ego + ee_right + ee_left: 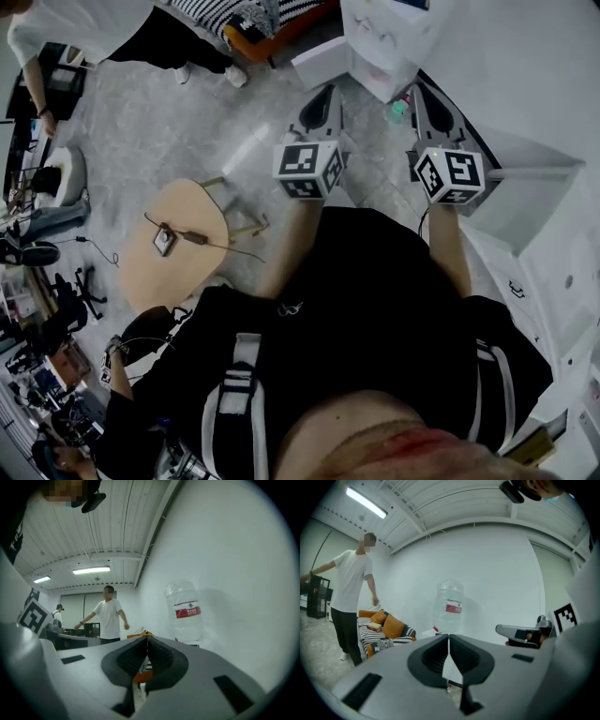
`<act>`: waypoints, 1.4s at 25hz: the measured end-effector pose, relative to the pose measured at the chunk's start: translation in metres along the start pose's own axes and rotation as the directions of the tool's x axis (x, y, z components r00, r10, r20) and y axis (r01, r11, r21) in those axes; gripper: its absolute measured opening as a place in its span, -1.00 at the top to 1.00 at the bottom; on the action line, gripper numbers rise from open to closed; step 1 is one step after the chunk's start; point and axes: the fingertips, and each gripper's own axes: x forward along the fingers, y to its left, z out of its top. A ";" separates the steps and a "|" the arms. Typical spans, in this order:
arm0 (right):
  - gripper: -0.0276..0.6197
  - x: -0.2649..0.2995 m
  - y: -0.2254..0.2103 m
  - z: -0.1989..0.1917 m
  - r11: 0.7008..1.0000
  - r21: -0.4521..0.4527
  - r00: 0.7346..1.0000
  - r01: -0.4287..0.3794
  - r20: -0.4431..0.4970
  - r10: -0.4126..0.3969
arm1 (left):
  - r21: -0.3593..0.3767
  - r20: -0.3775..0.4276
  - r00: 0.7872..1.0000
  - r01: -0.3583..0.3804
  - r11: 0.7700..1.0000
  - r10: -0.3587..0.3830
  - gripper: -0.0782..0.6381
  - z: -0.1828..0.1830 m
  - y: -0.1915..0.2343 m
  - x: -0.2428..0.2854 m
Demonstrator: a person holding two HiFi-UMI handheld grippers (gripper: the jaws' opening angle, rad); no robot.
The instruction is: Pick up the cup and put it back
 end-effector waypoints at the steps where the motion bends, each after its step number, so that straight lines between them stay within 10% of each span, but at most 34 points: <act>1: 0.88 0.012 -0.004 -0.001 1.000 0.004 1.000 0.013 0.000 -0.013 | -0.002 -0.003 1.000 0.011 1.000 -0.011 0.73 0.002 0.008 0.012; 14: 0.88 0.205 -0.025 0.030 0.991 0.007 0.989 0.135 0.062 -0.135 | 0.016 -0.078 0.977 0.202 0.979 -0.200 0.73 0.042 0.139 0.175; 24: 0.88 0.257 -0.052 0.002 0.984 -0.005 0.984 0.178 0.004 -0.178 | 0.110 -0.086 0.933 0.357 0.928 -0.349 0.73 0.046 0.142 0.263; 35: 0.88 0.267 -0.119 -0.123 0.995 0.018 0.995 0.100 -0.017 -0.099 | 0.056 -0.029 0.960 0.281 0.958 -0.280 0.73 -0.086 0.129 0.332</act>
